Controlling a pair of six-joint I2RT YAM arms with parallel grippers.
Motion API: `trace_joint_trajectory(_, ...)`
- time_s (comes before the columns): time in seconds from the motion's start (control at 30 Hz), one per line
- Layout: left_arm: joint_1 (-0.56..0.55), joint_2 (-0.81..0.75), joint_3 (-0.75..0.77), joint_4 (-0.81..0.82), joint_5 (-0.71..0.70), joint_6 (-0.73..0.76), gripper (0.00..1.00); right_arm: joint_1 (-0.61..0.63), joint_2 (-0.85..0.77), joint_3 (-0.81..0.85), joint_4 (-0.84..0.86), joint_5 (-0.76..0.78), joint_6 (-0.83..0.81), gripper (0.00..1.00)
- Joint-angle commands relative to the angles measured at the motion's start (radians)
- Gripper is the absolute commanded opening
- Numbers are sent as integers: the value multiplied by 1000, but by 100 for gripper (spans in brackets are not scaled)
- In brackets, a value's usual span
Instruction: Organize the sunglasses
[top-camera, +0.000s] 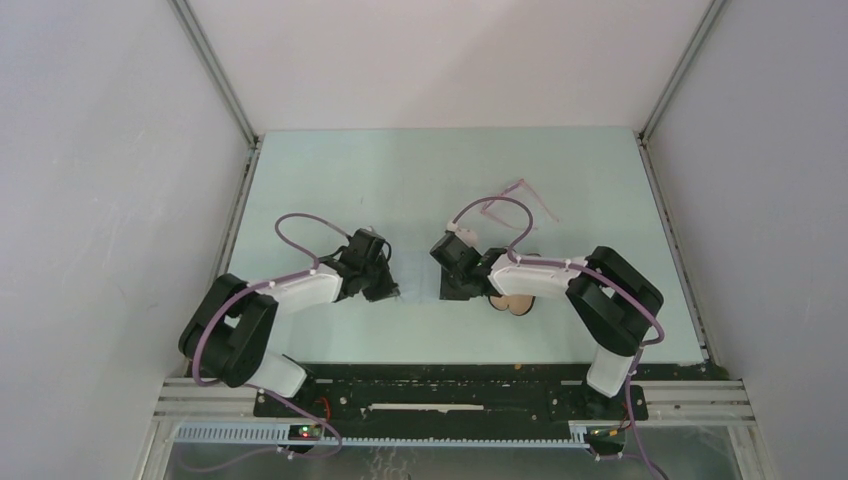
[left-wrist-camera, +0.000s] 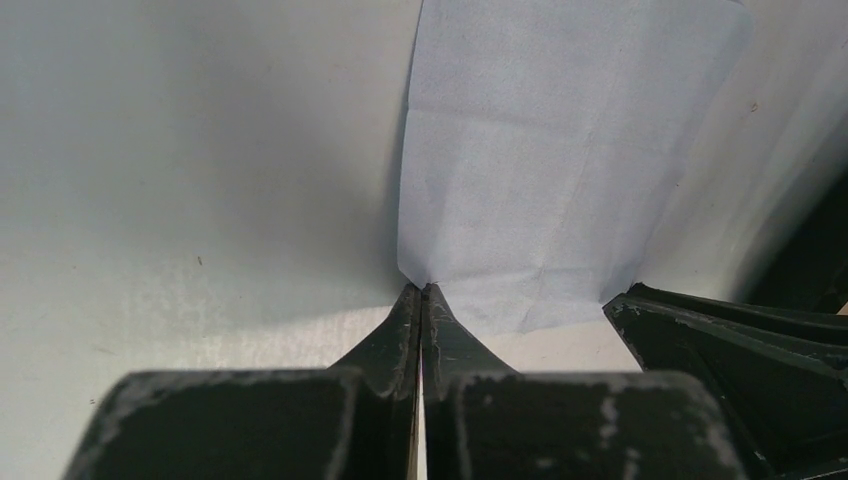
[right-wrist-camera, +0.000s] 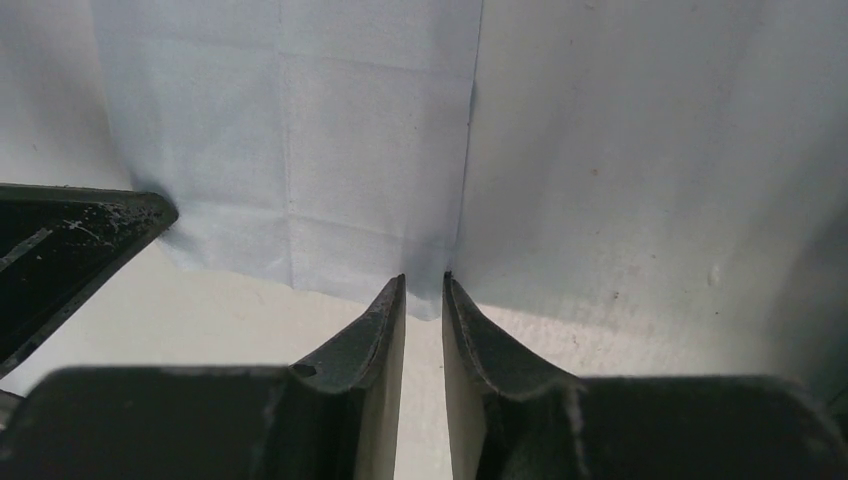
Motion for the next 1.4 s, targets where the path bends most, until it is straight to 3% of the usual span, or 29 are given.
trace_joint_trajectory(0.0,-10,-16,-29,-61,-13,12,0,10,19,-4,17,11,23,24)
trace_joint_trajectory(0.13,-19,-37,-35,-75,-13,16,0,12,20,-4,14,12,22,0)
trace_joint_trajectory(0.4,-48,-145,-82,-150,-32,-9,0,81,-41,-37,-25,32,38,0)
trace_joint_trajectory(0.43,-59,-168,-94,-151,-33,-16,2,92,-54,-50,-28,37,48,0)
trace_joint_trajectory(0.5,-66,-210,-127,-153,-35,-28,14,116,-70,-73,-38,50,75,0)
trace_joint_trajectory(0.6,-67,-273,-158,-171,-36,-34,32,141,-87,-91,-67,82,112,24)
trace_joint_trajectory(0.67,-67,-312,-165,-198,-65,-33,40,153,-104,-99,-86,108,123,34)
trace_joint_trajectory(0.87,-74,-389,-192,-223,-79,-45,37,151,-174,-134,-73,135,132,36)
trace_joint_trajectory(1.1,-89,-332,-198,-162,-50,-61,35,143,-150,-134,-27,86,130,36)
trace_joint_trajectory(1.37,-93,-299,-225,-108,-46,-69,26,140,-132,-134,-2,62,116,36)
